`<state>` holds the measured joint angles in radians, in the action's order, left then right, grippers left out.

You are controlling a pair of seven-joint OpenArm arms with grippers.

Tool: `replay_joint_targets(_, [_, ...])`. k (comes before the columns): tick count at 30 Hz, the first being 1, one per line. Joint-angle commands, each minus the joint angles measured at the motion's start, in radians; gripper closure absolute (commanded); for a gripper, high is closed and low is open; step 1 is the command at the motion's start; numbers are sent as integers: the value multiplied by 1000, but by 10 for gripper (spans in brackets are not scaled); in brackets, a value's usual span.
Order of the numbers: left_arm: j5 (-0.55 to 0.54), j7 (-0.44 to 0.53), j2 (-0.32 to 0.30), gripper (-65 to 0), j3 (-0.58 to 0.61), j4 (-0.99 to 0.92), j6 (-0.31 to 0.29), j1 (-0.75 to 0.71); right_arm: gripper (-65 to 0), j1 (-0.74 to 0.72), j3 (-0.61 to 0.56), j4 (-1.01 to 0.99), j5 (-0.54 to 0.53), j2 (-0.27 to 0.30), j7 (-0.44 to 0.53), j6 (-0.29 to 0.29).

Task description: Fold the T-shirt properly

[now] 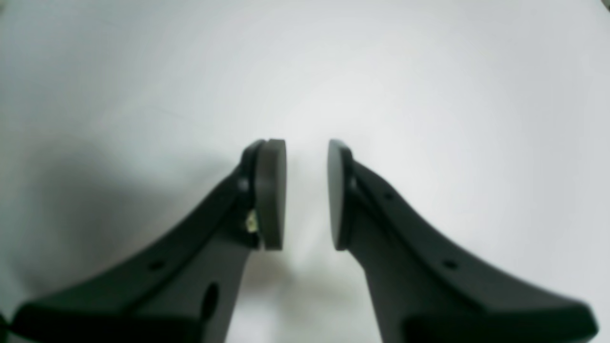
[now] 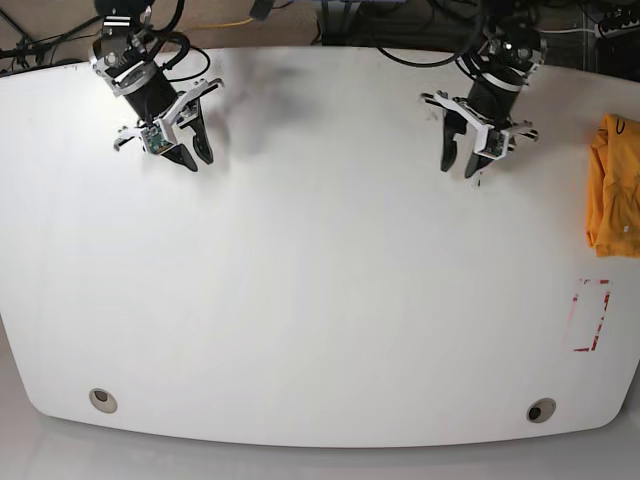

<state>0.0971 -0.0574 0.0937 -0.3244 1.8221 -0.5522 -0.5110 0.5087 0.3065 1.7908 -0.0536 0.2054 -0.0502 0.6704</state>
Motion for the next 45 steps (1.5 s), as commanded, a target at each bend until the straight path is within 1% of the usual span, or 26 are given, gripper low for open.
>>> replay_joint_targets(1, [-15, 34, 18, -197, -5, 63, 11, -81, -138, 60, 36, 25, -15, -19, 26, 27])
replay_joint_targets(3, [-15, 34, 30, -165, -5, 95, 7, -140, -136, 103, 61, 25, -48, -31, 26, 28])
replay_joint_targets(5, [-15, 34, 36, -139, -3, 120, 7, -223, -136, 164, 96, 25, -111, -39, 26, 28])
replay_joint_targets(8, [-17, 34, 38, -135, -3, 129, 7, -315, -136, 250, 112, 25, -176, -40, 26, 28])
replay_joint_targets(11, [-17, 34, 34, -135, -9, 127, 7, -407, -136, 328, 112, 25, -179, -44, 26, 28])
replay_joint_targets(16, [-18, 35, 31, -135, -9, 92, 10, -564, -136, 477, 118, 17, -176, -91, 25, 28])
replay_joint_targets(19, [-38, 37, 28, -135, -11, 14, 10, -590, -136, 548, 112, 14, -176, -106, 25, 28])
replay_joint_targets(21, [-73, 37, 4, -135, -12, -57, 11, -593, -136, 578, 107, -15, -176, -123, 25, 28])
replay_joint_targets(22, [-96, 37, -19, -133, -11, -103, 11, -593, -136, 589, 105, -38, -176, -136, 25, 28])
replay_joint_targets(25, [-153, 37, -68, -133, -2, -241, 11, -582, -136, 595, 69, -138, -131, -152, 25, 28])
replay_joint_targets(27, [-172, 38, -88, -133, -2, -328, 13, -548, -136, 583, 32, -220, -94, -154, 28, 28])
replay_joint_targets(29, [-172, 38, -107, -133, -2, -442, 13, -487, -136, 531, -3, -337, -67, -157, 52, 28])
replay_joint_targets(31, [-168, 38, -119, -133, -2, -516, 13, -446, -136, 496, -20, -429, -53, -157, 71, 28])
replay_joint_targets(32, [-168, 38, -128, -133, -2, -572, 13, -409, -136, 462, -33, -492, -39, -157, 94, 28])
replay_joint_targets(33, [-168, 38, -136, -133, -2, -626, 13, -371, -136, 428, -45, -560, -27, -157, 120, 13])
replay_joint_targets(35, [-164, 38, -151, -133, -2, -715, 14, -315, -136, 377, -60, -665, -5, -156, 163, -34])
replay_joint_targets(36, [-145, 38, -162, -133, -2, -776, 22, -274, -136, 339, -80, -747, 11, -151, 197, -67])
replay_joint_targets(37, [-135, 38, -165, -133, -2, -807, 28, -251, -136, 322, -91, -785, 21, -149, 211, -82])
replay_joint_targets(40, [-61, 38, -167, -133, -2, -934, 80, -162, -136, 221, -129, -954, 56, -140, 261, -145])
replay_joint_targets(42, [-24, 38, -163, -132, -2, -997, 110, -116, -136, 170, -142, -1044, 62, -126, 275, -169])
replay_joint_targets(44, [-1, 38, -163, -132, -2, -1050, 131, -74, -136, 127, -143, -1107, 61, -122, 280, -182])
replay_joint_targets(45, [6, 38, -163, -132, -2, -1085, 151, -48, -136, 97, -143, -1143, 62, -119, 280, -188])
